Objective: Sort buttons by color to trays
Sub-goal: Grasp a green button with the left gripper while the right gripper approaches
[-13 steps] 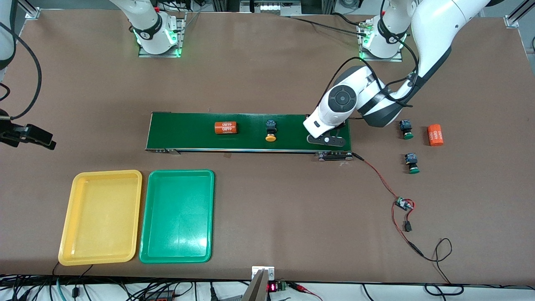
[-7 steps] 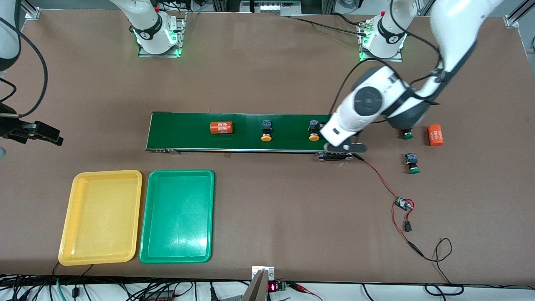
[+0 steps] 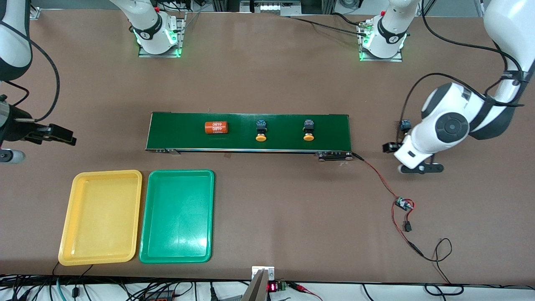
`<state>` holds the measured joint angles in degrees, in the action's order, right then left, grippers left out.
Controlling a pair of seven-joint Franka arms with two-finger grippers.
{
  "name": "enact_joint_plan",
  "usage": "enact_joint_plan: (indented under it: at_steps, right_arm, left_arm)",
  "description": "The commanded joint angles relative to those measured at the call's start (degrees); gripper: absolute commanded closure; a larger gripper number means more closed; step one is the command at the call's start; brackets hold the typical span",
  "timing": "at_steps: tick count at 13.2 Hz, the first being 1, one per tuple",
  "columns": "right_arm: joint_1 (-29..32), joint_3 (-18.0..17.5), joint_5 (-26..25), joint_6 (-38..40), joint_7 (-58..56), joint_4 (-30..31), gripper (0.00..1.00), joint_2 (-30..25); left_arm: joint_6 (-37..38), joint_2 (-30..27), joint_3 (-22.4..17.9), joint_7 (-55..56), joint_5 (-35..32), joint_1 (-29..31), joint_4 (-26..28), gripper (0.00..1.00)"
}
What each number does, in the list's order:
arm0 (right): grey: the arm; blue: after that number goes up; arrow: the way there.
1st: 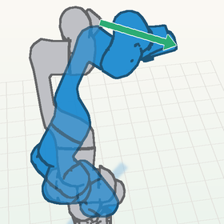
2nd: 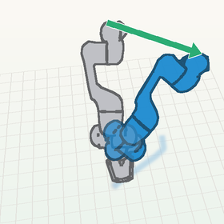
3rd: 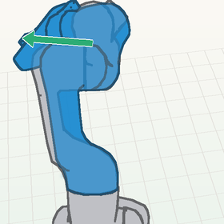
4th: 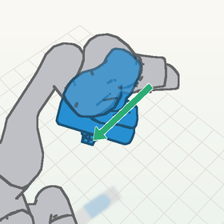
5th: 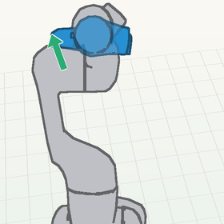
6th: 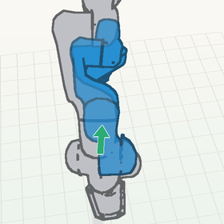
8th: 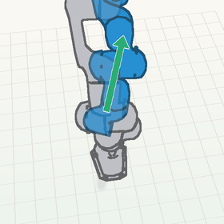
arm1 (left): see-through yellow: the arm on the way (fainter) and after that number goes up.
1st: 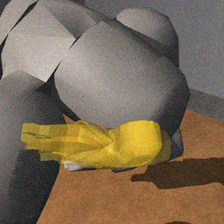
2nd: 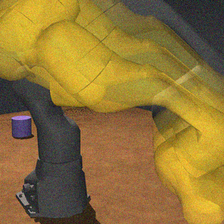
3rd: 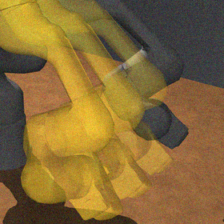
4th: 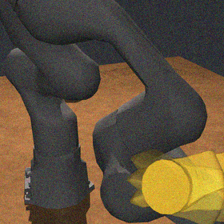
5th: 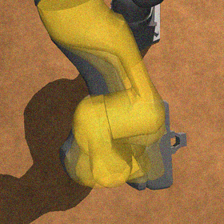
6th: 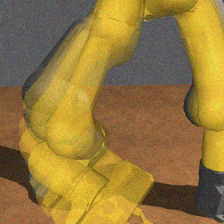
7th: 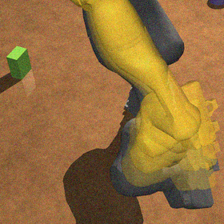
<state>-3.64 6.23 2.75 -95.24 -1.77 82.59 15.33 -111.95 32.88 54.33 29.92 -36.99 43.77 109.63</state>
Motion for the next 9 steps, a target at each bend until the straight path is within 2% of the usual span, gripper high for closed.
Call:
enact_joint_plan:
  at_steps: [1,5,8,9]
  right_arm:
    - [-2.42,-0.61,0.67,0.49,0.63,0.9,0.0,0.84]
    - [-3.74,-1.13,1.38,0.49,0.63,1.61,0.0,3.04]
    - [-5.49,-1.22,2.96,2.07,0.63,2.48,0.0,4.18]
    - [-6.98,-1.57,2.96,2.33,0.72,3.09,0.0,3.84]
  left_arm:
    - [-1.41,2.27,-2.21,-0.74,-5.97,-0.62,0.32,0.0]
    - [-8.7,7.11,-6.24,-0.83,-11.61,-0.35,1.8,0.03]
    - [-17.57,7.2,-10.29,-0.74,-14.15,-0.53,6.02,0.03]
    - [-18.03,7.2,-10.91,-0.74,-14.95,-0.36,6.03,0.03]
